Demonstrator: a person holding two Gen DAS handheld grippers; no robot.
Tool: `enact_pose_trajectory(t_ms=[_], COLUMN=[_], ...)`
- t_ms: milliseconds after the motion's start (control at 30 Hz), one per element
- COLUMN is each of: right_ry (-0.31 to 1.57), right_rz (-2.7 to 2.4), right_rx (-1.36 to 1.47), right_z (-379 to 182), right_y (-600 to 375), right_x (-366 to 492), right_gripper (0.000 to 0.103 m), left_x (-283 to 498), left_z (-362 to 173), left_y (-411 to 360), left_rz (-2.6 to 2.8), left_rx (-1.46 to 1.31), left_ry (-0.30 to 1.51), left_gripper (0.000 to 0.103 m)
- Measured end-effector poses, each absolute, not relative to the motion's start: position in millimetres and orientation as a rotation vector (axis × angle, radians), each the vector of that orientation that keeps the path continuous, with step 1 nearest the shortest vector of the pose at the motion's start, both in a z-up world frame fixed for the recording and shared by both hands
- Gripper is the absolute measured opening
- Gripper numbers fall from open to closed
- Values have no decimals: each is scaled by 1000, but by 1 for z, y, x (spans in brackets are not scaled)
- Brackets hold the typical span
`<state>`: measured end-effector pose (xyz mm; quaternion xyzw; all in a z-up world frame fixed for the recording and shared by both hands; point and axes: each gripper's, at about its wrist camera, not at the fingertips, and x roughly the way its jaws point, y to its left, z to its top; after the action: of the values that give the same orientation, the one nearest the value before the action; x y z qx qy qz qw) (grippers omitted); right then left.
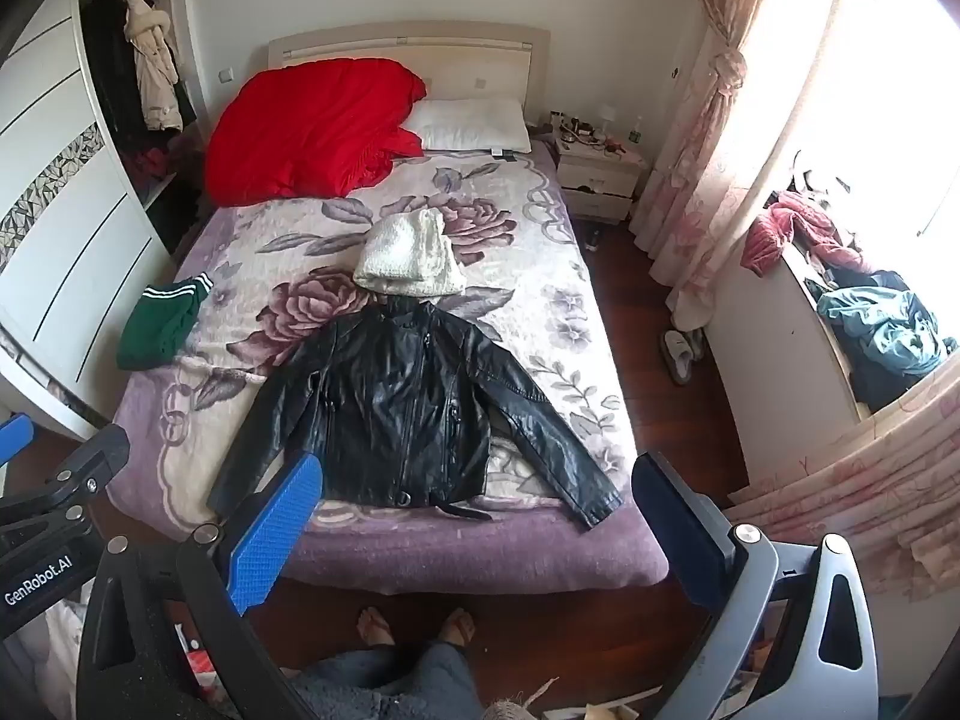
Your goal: Fold large clothes
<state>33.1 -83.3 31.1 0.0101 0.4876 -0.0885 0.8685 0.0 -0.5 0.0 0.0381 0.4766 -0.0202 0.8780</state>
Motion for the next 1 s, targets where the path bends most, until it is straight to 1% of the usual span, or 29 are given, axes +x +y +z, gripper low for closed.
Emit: enact_pose_trajectory(t_ms=[33, 833, 1000], right_ry=[1017, 1004, 1001], right_rz=[-183, -184, -183], right_rx=[25, 27, 25], right_z=[31, 38, 40], right_y=[-83, -81, -81], right_x=[33, 29, 28], right_gripper=[103, 103, 103], left_x=[0, 2, 1], left_z=[0, 9, 20], left_y=[1, -1, -8], left_rz=[-60, -61, -54], left_rx=[45, 58, 57], left_ry=[994, 983, 976], left_gripper=[103, 103, 103])
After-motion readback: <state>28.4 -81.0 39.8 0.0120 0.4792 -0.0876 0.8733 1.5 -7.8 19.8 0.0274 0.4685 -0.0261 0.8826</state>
